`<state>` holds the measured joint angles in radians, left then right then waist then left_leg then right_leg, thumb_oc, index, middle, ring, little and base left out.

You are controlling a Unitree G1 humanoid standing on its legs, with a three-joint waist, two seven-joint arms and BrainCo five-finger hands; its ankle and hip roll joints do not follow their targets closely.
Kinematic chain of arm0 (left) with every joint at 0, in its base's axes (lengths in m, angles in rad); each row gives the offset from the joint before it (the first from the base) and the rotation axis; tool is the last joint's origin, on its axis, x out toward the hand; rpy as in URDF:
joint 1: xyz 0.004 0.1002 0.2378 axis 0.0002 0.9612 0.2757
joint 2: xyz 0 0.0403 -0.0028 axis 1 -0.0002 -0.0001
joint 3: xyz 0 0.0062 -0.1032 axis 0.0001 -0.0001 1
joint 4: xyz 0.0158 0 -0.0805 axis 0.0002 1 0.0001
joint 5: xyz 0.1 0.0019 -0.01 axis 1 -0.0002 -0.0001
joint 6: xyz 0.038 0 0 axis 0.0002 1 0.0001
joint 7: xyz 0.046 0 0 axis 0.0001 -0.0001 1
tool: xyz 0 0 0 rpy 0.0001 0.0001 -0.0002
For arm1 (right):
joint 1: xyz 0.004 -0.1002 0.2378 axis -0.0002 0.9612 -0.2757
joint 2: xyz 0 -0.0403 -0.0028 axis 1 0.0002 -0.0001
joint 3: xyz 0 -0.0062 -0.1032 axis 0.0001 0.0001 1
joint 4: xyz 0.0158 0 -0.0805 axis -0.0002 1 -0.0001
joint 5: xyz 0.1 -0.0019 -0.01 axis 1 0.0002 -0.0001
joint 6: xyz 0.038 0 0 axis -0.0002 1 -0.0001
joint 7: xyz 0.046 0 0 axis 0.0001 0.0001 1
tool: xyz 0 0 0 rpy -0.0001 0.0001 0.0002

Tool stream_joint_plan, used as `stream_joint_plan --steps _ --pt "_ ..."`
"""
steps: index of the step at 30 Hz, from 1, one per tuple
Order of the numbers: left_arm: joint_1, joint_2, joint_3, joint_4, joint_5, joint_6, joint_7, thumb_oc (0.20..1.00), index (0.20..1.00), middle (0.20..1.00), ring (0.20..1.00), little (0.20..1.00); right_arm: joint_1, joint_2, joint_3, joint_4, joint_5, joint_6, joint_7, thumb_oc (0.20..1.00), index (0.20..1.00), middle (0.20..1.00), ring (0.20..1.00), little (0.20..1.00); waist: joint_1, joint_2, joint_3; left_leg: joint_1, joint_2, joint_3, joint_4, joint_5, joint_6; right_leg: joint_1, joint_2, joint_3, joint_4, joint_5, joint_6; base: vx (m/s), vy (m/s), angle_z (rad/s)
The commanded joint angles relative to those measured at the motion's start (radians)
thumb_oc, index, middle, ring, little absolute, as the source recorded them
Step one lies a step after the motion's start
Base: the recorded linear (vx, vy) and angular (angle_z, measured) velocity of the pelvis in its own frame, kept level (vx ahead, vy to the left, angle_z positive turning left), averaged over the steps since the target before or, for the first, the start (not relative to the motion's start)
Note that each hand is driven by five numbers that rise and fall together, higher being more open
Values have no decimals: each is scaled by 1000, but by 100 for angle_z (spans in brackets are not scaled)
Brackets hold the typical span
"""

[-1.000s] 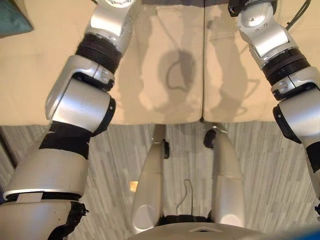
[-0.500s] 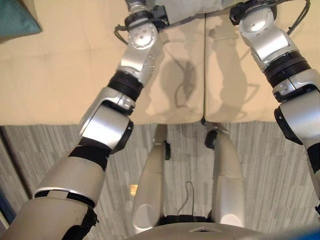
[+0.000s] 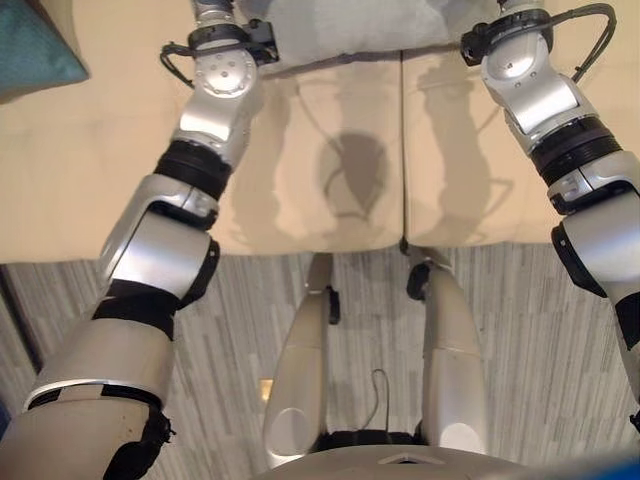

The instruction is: Pick up all the scattered cushions and arrange them neatly on the sofa.

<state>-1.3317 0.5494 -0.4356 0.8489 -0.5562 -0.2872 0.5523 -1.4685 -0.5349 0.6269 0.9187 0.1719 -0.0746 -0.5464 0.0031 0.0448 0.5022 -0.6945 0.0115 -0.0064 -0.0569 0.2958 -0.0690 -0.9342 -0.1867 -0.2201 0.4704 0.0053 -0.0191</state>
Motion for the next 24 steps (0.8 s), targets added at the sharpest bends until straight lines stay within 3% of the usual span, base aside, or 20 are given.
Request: stream_joint_plan --steps 1,8,14,18,19,21,22,24 --pt "-11 63 79 -24 4 -77 -5 1000 1000 1000 1000 1000 -23 -64 -38 -84 -28 -85 10 1000 1000 1000 1000 1000 -9 -7 18 157 -23 -26 5 -145 -34 116 -44 51 -174 81 190 0 0 0" --pt "89 103 102 -66 -11 -90 -53 1000 1000 1000 1000 1000 18 -142 -61 -106 -39 -89 32 1000 1000 1000 1000 1000 -8 -8 18 176 -25 -28 11 -150 -33 142 -47 48 -169 74 189 0 0 0" --pt "240 138 207 -132 -11 -105 -51 1000 1000 1000 1000 1000 103 -221 -101 -136 -65 -90 43 1000 1000 1000 1000 1000 -4 -19 18 202 -23 -28 23 -161 -29 171 -47 44 -169 74 189 0 0 0" --pt "574 141 335 -345 0 -130 -116 1000 1000 1000 1000 1000 355 -287 -200 -205 -64 -103 106 1000 1000 1000 1000 1000 -3 -25 18 273 -22 -34 62 -197 -22 267 -48 29 -173 68 183 37 -26 4" --pt "727 125 381 -428 29 -130 -149 1000 1000 1000 1000 1000 495 -292 -253 -247 -65 -123 149 1000 1000 1000 1000 1000 -3 -30 12 311 -23 -36 73 -214 -19 322 -49 18 -180 65 183 51 -17 7" --pt "807 122 393 -457 37 -126 -180 1000 1000 1000 1000 1000 573 -298 -275 -270 -63 -129 178 1000 1000 1000 1000 1000 -4 -31 0 334 -19 -37 74 -222 -18 357 -50 10 -192 63 183 79 -14 7" --pt "945 78 412 -476 40 -119 -232 1000 1000 1000 1000 1000 729 -265 -315 -294 -36 -151 235 1000 1000 1000 1000 1000 -4 -35 -31 375 -20 -39 74 -232 -17 420 -44 -6 -218 64 184 94 -16 5" --pt "1007 44 416 -458 36 -109 -265 1000 1000 1000 1000 1000 800 -249 -331 -312 -46 -150 255 1000 1000 1000 1000 1000 -7 -39 -48 399 -18 -40 68 -237 -17 455 -38 -15 -238 66 185 105 -6 6"
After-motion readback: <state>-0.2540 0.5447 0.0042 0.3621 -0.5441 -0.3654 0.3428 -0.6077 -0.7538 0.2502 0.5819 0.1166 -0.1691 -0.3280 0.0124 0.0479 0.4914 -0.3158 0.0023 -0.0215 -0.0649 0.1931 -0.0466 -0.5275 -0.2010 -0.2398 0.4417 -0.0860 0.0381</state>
